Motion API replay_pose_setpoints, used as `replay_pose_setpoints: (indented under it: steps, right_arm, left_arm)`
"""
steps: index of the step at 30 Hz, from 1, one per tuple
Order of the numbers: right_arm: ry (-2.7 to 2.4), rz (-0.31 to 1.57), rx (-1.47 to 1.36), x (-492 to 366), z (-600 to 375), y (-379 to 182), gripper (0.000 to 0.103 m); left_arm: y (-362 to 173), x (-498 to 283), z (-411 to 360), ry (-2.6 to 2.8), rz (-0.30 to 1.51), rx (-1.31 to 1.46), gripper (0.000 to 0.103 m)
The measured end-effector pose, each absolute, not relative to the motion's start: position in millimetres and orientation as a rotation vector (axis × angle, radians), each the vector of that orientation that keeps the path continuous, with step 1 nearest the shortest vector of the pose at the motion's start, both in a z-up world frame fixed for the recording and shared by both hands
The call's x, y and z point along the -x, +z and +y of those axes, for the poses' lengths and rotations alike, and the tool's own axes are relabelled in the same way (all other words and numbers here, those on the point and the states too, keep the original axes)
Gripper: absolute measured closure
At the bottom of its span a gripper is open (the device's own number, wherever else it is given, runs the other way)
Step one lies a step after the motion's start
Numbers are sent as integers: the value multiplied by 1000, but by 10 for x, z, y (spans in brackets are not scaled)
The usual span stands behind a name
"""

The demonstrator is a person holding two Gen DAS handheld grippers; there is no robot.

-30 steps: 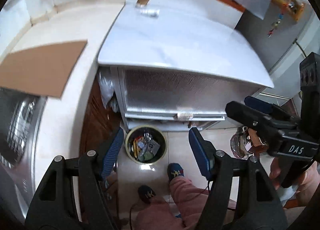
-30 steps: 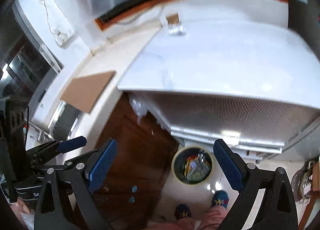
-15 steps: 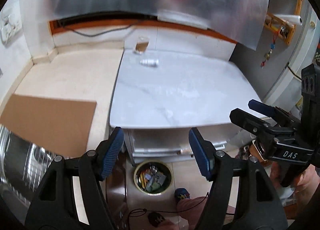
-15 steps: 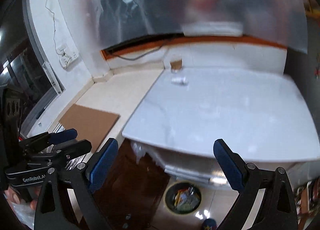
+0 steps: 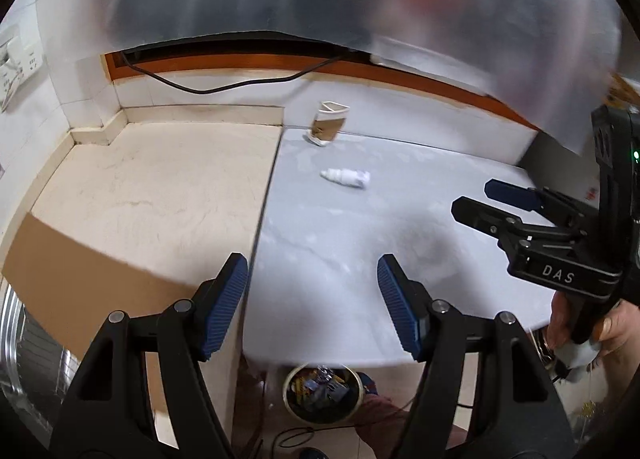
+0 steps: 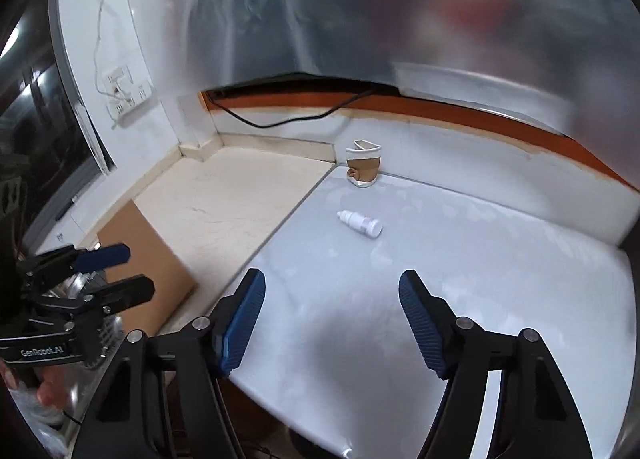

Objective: Collect trash
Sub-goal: 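Raise both tools back over the counter toward the paper cup, then grasp the paper cup with the left gripper while the right gripper grasps the dropper bottle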

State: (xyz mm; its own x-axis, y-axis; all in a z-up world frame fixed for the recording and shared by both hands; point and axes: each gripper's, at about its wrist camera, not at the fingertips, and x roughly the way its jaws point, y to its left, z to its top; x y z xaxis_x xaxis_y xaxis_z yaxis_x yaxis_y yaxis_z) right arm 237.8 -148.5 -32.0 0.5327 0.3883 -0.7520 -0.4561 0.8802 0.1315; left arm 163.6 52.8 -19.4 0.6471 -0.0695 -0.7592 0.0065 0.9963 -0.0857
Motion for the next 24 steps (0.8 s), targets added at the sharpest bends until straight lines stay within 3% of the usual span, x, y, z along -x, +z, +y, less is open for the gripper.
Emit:
replay_pose_setpoints:
  steps: [8, 16, 22, 24]
  right_arm:
    - [616, 967, 169, -3702, -1300, -856, 32]
    - [735, 1088, 260, -4376, -1024, -1564, 44]
    - [789, 1125, 341, -4606, -836, -2003, 60]
    - [802, 1134, 366, -4586, -780, -2105, 73]
  left_arm:
    - [-425, -2655, 471, 44, 911, 105, 38]
    - [-757, -3309, 424, 75, 976, 103, 38]
    - [-913, -3530, 407, 86, 998, 88, 38]
    - [-958, -3596, 412, 84, 1004, 81, 38]
